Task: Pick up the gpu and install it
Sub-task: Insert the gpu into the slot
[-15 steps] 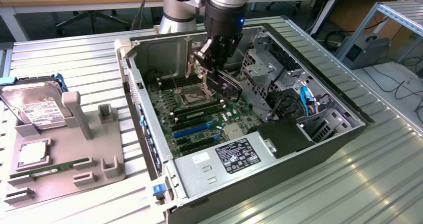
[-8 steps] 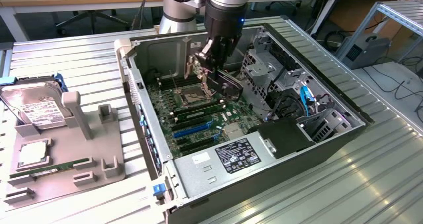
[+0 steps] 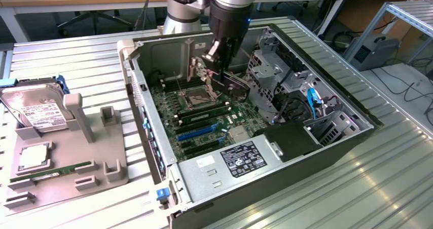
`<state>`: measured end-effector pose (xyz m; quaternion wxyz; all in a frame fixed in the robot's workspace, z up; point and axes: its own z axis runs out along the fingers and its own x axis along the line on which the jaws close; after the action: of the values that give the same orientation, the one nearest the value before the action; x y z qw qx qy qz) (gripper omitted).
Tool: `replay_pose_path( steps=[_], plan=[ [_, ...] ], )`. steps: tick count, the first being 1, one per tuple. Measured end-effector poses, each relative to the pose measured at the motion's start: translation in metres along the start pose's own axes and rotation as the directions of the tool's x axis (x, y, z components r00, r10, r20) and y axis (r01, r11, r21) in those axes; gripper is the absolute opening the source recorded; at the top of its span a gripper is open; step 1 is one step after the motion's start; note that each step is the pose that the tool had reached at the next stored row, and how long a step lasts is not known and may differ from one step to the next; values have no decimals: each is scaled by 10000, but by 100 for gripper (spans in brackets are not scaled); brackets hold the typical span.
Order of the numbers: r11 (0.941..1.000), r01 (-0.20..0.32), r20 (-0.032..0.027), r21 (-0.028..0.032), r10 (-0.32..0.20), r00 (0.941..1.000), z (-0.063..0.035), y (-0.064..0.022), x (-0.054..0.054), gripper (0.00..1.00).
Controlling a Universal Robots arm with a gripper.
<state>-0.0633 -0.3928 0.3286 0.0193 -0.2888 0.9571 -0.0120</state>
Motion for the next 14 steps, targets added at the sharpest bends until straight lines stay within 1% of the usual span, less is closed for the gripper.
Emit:
replay_pose_path(
  steps=[3,8,14],
  plan=[
    [9995,314,10,-9,-314,9995,0,0,0,27],
    [9971,763,28,-23,-763,9971,0,0,0,27],
    [9909,1345,48,-37,-1345,9909,0,0,0,27]
  ],
)
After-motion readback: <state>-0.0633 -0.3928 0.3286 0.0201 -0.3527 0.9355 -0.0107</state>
